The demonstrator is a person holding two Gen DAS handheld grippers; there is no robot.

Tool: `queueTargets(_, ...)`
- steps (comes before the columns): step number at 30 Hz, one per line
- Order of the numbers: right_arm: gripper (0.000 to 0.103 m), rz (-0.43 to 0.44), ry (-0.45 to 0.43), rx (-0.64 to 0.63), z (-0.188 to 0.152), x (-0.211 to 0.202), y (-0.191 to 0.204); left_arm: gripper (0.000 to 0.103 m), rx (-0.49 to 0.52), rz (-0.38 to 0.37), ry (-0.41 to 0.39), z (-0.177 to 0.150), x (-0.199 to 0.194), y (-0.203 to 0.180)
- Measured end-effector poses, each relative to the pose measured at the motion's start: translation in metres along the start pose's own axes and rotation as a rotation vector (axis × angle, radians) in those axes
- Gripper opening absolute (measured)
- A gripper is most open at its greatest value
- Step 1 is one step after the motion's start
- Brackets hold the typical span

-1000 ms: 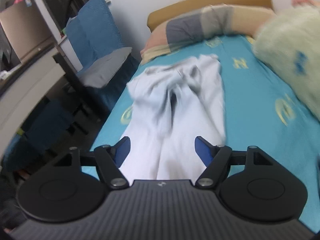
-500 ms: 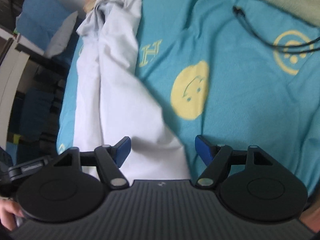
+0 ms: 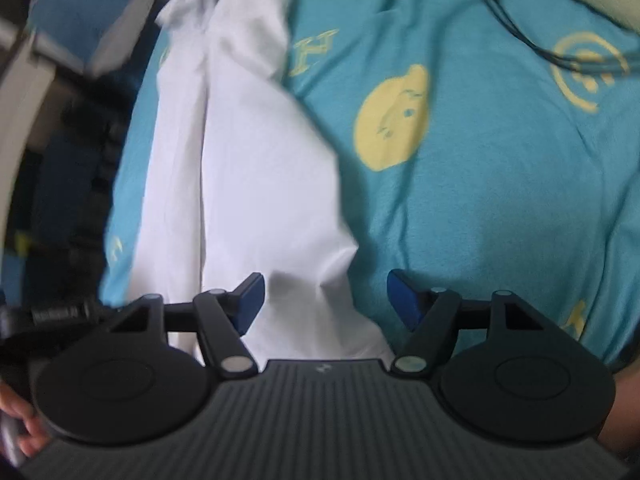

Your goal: Fold clothes

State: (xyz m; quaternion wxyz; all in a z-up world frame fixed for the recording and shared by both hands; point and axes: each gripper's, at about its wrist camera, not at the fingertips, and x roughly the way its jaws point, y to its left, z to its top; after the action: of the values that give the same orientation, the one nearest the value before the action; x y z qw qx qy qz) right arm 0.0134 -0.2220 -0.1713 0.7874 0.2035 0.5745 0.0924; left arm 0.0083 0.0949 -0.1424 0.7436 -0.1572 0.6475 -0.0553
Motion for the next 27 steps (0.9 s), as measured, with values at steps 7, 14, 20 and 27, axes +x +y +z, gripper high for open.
queueTargets(7,0.037,0.059,0.161,-0.167,-0.020,0.007,0.032,0.015,0.112,-0.021,0.109,-0.023,0.000,-0.018)
queueTargets(14,0.010,0.023,-0.093,-0.215,-0.018,-0.062,0.063,0.008,-0.056,-0.283,-0.079,-0.031,-0.065,0.006)
queueTargets(20,0.010,0.152,-0.329,-0.161,0.004,-0.167,0.077,0.008,-0.134,-0.504,-0.300,-0.028,-0.166,0.001)
queueTargets(27,0.010,0.243,-0.416,-0.180,-0.032,-0.220,0.066,0.008,-0.097,-0.563,-0.364,-0.080,-0.210,-0.007)
